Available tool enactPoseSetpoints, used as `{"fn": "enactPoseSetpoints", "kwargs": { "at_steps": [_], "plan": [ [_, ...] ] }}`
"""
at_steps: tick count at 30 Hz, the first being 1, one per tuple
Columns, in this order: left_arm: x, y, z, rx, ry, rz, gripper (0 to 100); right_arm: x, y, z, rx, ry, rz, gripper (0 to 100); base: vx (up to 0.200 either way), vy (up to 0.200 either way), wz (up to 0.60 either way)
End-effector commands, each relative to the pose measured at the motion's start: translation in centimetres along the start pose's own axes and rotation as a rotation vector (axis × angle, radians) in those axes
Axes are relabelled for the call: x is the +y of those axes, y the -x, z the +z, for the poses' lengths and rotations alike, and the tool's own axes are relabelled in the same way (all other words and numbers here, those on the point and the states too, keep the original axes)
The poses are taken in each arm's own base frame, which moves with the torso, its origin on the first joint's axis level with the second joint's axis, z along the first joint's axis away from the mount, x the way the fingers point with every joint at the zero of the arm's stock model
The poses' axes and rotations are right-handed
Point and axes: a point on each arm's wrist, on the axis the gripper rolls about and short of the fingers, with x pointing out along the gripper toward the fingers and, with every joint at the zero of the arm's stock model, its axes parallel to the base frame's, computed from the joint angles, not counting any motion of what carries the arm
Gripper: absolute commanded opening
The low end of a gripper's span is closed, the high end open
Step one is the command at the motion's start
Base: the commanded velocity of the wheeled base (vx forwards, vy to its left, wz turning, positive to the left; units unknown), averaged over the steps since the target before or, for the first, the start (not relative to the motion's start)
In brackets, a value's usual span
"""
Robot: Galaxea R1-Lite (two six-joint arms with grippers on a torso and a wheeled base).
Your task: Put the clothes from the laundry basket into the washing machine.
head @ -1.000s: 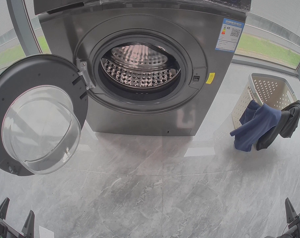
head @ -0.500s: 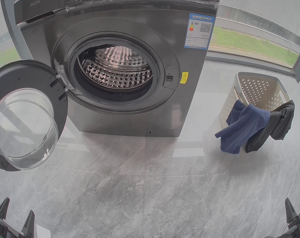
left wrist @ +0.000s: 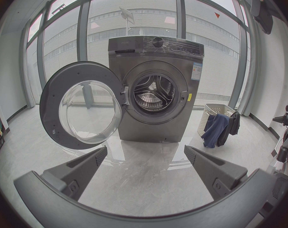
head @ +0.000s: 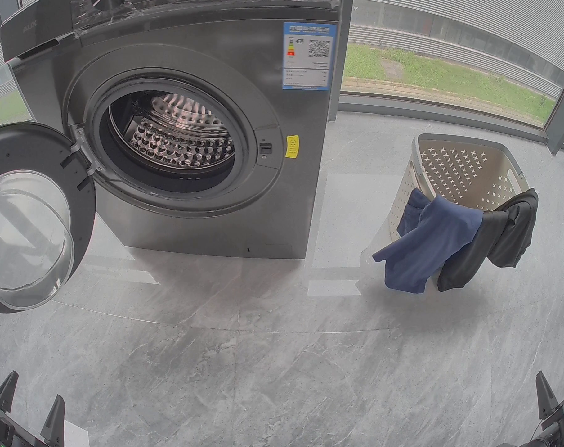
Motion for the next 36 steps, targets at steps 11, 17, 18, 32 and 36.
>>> {"fn": "enactPoseSetpoints", "kwargs": {
  "at_steps": [11,17,18,32,36],
  "plan": [
    [0.01,-0.06,-0.46,0.007,-0.001,0.000,100,0.00,-0.02,-0.49,0.005,-0.003,0.000,100,0.000,-0.055,0.00],
    [0.01,-0.06,-0.46,0.007,0.002,0.000,100,0.00,-0.02,-0.49,0.005,-0.003,0.002,100,0.000,-0.200,0.00],
    [0.01,-0.06,-0.46,0.007,0.002,0.000,100,0.00,-0.02,-0.48,0.003,-0.003,0.002,100,0.000,-0.200,0.00],
    [0.01,-0.06,-0.46,0.007,0.002,0.000,100,0.00,-0.02,-0.48,0.003,-0.001,0.002,100,0.000,-0.071,0.00],
    [0.01,-0.06,-0.46,0.007,0.002,0.000,100,0.00,-0.02,-0.48,0.003,-0.001,0.003,100,0.150,0.000,0.00]
  ]
}}
